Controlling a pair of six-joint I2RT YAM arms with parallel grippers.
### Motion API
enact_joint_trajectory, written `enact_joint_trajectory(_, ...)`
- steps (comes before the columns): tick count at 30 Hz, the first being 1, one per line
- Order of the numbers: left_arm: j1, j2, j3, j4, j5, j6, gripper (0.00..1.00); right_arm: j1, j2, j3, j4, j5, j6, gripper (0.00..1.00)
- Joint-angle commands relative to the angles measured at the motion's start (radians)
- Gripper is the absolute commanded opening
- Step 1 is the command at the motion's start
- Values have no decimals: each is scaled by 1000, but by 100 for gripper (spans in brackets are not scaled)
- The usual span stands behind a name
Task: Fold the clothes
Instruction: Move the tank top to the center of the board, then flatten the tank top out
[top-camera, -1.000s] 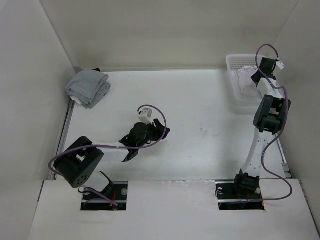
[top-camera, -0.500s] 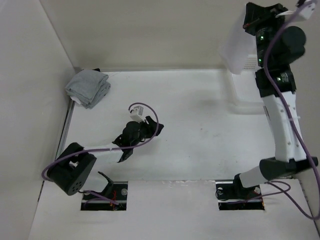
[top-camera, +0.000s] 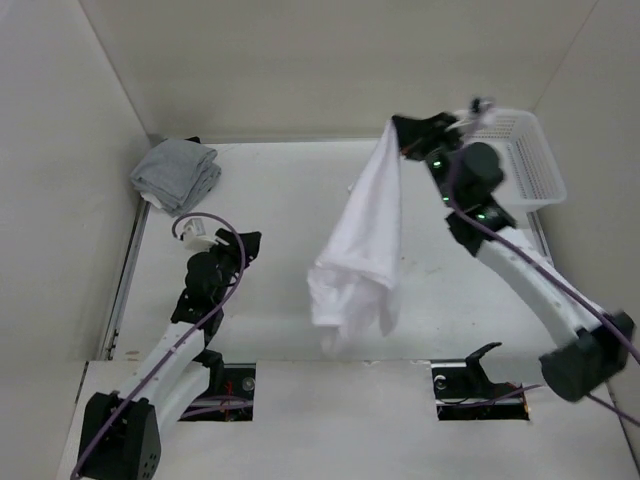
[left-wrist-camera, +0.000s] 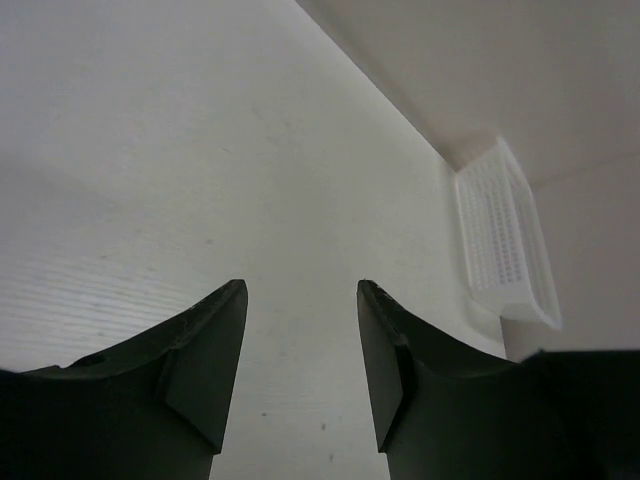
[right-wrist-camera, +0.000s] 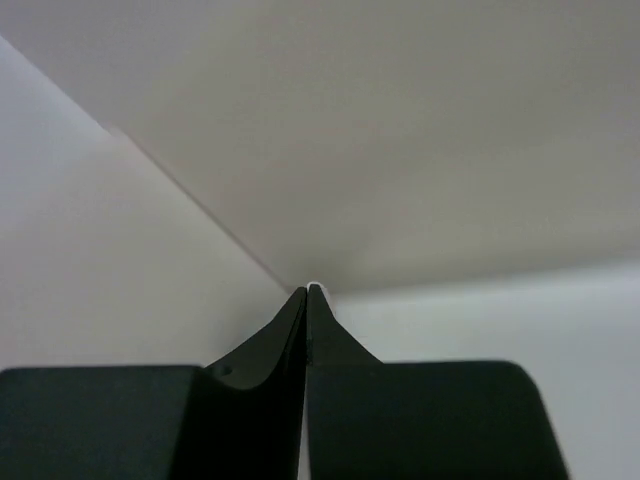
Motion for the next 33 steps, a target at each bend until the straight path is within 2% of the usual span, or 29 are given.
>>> enact_joint_trajectory(1,73,-68,-35,-133,5,-21,47,-2,320,-178,122,-113,215,4)
enact_joint_trajectory(5,39,-22,-31,-141,24,-9,46,-25,540,-94,98,-202,235,3)
enact_joint_trajectory(7,-22,17,-16,-136,16,12,45,-36,591,-39,63,-203,223,3)
enact_joint_trajectory(9,-125,77,17,-136,-5,49,42,-39,599,27,12,-171,197,8)
enact_joint_trajectory(12,-256,129,58,-136,-41,89,39,-37,554,46,-37,-131,153,33)
enact_joint_trajectory(13,-315,152,76,-136,-60,104,38,-33,504,3,-41,-107,128,43)
enact_joint_trajectory(15,-399,194,106,-138,-97,126,38,-33,433,-74,-38,-60,110,49)
enact_joint_trajectory(16,-486,255,136,-133,-145,147,39,-33,342,-183,-55,3,93,49)
enact_joint_trajectory(18,-559,336,173,-131,-179,167,40,-25,280,-281,-71,39,99,42)
enact_joint_trajectory(19,-577,397,193,-121,-197,173,41,-11,243,-351,-83,47,96,34)
enact_joint_trajectory(22,-558,484,221,-64,-196,169,41,21,233,-413,-132,5,88,17)
enact_joint_trajectory(24,-545,513,235,-30,-190,169,40,67,244,-416,-143,-21,64,17)
enact_joint_trajectory(28,-478,557,258,33,-220,114,40,144,324,-386,-131,-1,36,28)
enact_joint_trajectory(29,-469,567,264,39,-222,111,40,144,324,-385,-130,-1,36,28)
enact_joint_trajectory(33,-400,729,385,16,-211,117,39,151,368,-358,-112,-1,45,29)
